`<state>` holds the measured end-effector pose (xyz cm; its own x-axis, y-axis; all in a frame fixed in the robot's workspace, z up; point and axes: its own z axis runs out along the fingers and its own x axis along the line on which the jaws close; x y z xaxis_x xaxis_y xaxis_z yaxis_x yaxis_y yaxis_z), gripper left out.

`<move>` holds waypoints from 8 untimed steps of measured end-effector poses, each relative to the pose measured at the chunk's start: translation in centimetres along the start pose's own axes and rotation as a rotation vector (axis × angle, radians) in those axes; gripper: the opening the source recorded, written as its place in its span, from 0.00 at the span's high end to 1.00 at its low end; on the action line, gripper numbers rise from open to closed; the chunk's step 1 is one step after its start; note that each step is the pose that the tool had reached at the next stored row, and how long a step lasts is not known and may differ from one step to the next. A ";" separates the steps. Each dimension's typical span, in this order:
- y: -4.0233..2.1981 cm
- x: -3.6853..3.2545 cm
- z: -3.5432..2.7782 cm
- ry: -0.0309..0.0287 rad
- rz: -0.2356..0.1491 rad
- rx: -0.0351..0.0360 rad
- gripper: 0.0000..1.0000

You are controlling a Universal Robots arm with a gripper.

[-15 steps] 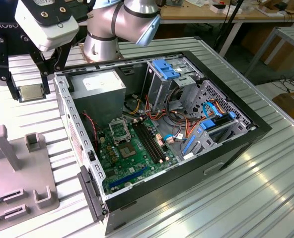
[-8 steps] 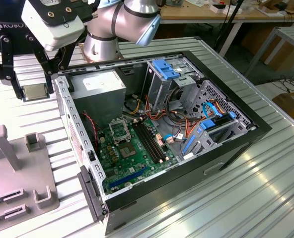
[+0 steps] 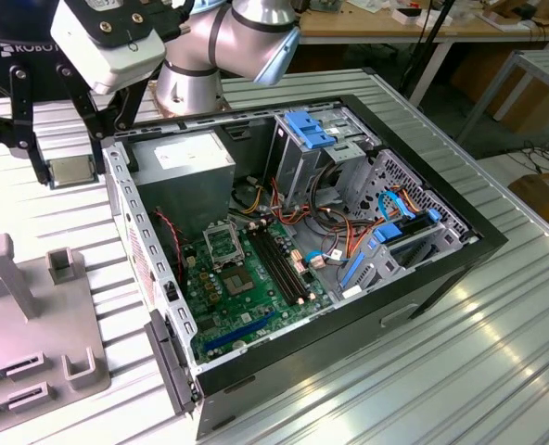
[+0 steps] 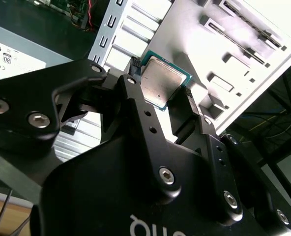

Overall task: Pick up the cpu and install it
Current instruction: 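Pick up the cpu and move it towards the insertion slot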

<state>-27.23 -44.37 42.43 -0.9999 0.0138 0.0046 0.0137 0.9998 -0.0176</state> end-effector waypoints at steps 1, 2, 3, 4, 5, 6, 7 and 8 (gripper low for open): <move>0.00 -0.07 0.00 0.0000 0.000 0.0000 0.53; 0.00 -0.11 0.00 0.0000 0.000 0.0000 0.53; 0.00 -0.18 0.00 0.0001 0.000 0.0000 0.53; 0.00 -0.22 0.00 0.0001 0.000 0.0000 0.53; 0.00 -0.31 0.00 0.0001 0.000 0.0000 0.53; 0.01 -0.37 0.00 0.0001 0.000 0.0000 0.53; 0.00 -0.42 0.00 0.0000 0.000 0.0000 0.53; 0.01 -0.48 0.00 0.0000 0.000 0.0000 0.53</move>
<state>-26.75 -44.37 42.43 -0.9999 0.0138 0.0046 0.0137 0.9998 -0.0176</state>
